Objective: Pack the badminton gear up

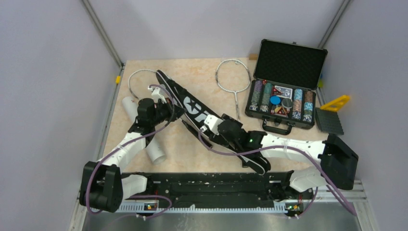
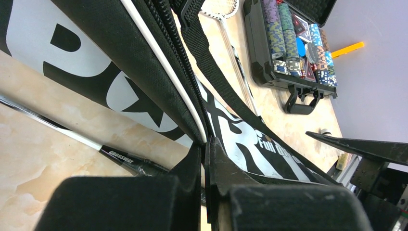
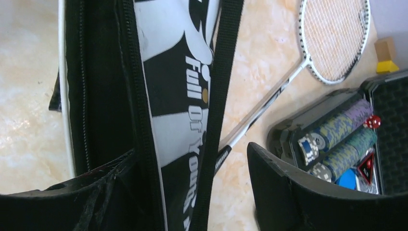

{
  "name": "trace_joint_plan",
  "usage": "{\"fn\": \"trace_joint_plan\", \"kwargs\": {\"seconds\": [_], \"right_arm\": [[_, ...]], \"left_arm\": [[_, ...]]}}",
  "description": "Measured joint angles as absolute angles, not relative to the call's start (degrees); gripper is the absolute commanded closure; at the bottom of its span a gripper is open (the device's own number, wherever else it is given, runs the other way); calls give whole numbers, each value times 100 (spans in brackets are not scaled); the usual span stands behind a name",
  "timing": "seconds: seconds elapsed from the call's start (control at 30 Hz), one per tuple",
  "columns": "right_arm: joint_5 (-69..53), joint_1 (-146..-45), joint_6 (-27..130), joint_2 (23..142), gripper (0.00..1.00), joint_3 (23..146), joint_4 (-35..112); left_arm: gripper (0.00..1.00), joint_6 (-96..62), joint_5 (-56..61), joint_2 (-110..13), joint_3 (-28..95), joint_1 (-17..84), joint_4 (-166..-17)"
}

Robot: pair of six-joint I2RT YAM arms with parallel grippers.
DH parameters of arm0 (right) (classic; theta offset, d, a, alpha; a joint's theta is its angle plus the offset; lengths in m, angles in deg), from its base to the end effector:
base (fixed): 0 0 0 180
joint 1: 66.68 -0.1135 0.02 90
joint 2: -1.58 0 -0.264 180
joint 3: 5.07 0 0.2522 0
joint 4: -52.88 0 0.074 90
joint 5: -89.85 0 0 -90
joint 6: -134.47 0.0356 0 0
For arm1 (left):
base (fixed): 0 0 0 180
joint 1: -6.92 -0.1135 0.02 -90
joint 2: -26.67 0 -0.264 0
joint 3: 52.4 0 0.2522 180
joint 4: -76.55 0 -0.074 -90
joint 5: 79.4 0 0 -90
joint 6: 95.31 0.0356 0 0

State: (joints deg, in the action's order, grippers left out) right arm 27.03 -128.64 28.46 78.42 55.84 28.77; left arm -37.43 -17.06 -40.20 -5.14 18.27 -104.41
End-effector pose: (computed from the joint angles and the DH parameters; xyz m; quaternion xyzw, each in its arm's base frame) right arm 0.1475 0.2424 0.2334 -0.4772 0.7473 -0.0359 0.4611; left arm 0.2456 -0.0662 0.2379 -0.0051 0.8010 -0.3901 0.4541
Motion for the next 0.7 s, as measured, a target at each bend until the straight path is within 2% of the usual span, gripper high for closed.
{"fn": "trace_joint_plan", "kwargs": {"seconds": [0.13, 0.27, 0.3, 0.4, 0.43, 0.47, 0.5, 0.53, 0.57, 0.6, 0.7], "right_arm": [[2659, -12848, 2531, 8135, 30, 5497, 3452], [2714, -12827, 2326, 8657, 40, 5412, 4696], [2729, -12827, 2280, 8838, 45, 5412, 5050], [2854, -12827, 2210, 9334, 79, 5455, 5804], [2898, -12827, 2188, 9498, 88, 5501, 5983], [2961, -12827, 2210, 9651, 95, 5576, 6116], [3022, -12820, 2247, 9789, 100, 5661, 6206], [3064, -12816, 2260, 9846, 100, 5722, 6232], [3083, -12809, 2326, 9881, 100, 5792, 6265], [3110, -12805, 2413, 9883, 100, 5871, 6267], [3276, -12785, 2793, 9883, 100, 6253, 6173]], "left_arm": [[100, -3750, -1730, -4020, -512, 1827, -10415], [100, -3754, -1778, -4020, -508, 1821, -10415], [100, -3756, -1789, -4020, -508, 1821, -10413], [97, -3754, -1780, -4020, -508, 1803, -10413], [89, -3754, -1765, -4020, -506, 1790, -10413], [76, -3756, -1739, -4020, -506, 1781, -10413], [61, -3752, -1701, -4020, -501, 1777, -10404], [47, -3750, -1680, -4020, -499, 1775, -10395], [8, -3747, -1688, -4016, -497, 1775, -10354], [3, -3776, -1697, -4009, -497, 1788, -10295], [1, -3774, -1734, -3990, -497, 1799, -10231]]}}
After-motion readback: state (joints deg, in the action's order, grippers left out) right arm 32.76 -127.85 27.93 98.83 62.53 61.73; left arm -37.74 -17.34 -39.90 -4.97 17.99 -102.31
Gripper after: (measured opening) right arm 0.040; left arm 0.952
